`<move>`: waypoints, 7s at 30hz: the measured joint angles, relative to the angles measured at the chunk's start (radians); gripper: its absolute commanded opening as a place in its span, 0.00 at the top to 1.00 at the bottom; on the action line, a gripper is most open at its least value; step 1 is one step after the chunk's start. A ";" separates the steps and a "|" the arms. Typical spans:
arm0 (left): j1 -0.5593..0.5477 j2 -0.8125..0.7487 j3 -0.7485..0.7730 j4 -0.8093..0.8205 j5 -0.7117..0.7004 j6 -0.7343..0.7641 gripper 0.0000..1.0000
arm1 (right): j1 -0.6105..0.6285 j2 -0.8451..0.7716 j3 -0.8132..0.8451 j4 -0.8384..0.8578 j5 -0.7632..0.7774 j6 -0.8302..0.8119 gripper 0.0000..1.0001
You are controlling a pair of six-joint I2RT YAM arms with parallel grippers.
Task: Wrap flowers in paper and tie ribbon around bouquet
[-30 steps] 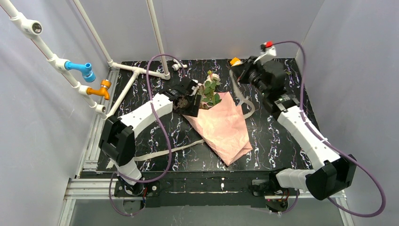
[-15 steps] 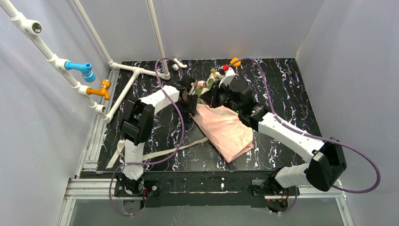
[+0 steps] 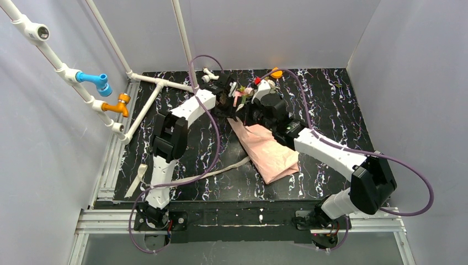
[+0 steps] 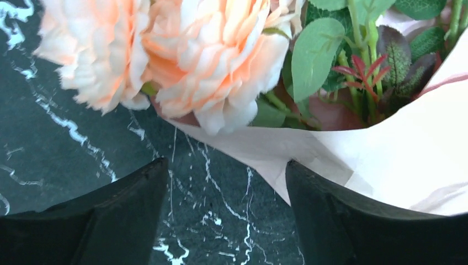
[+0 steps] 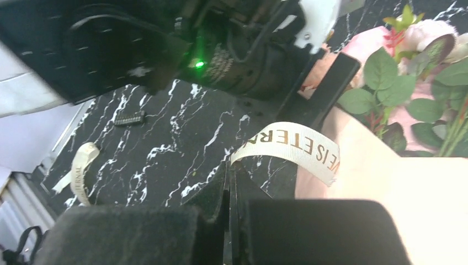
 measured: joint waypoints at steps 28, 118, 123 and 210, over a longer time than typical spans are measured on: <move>0.230 -1.330 -1.140 -0.224 -0.338 -0.595 0.02 | 0.103 0.494 0.295 -0.258 -0.183 -0.223 0.15; -0.186 -0.099 0.203 0.308 0.555 -0.138 1.00 | -0.320 0.110 -0.092 -0.358 0.333 0.232 0.41; -0.182 -0.102 0.222 0.311 0.593 -0.137 1.00 | -0.333 0.096 -0.097 -0.343 0.322 0.217 0.31; -0.099 0.109 0.339 -0.171 0.182 -0.068 0.80 | -0.341 -0.034 -0.247 -0.117 0.177 0.170 0.99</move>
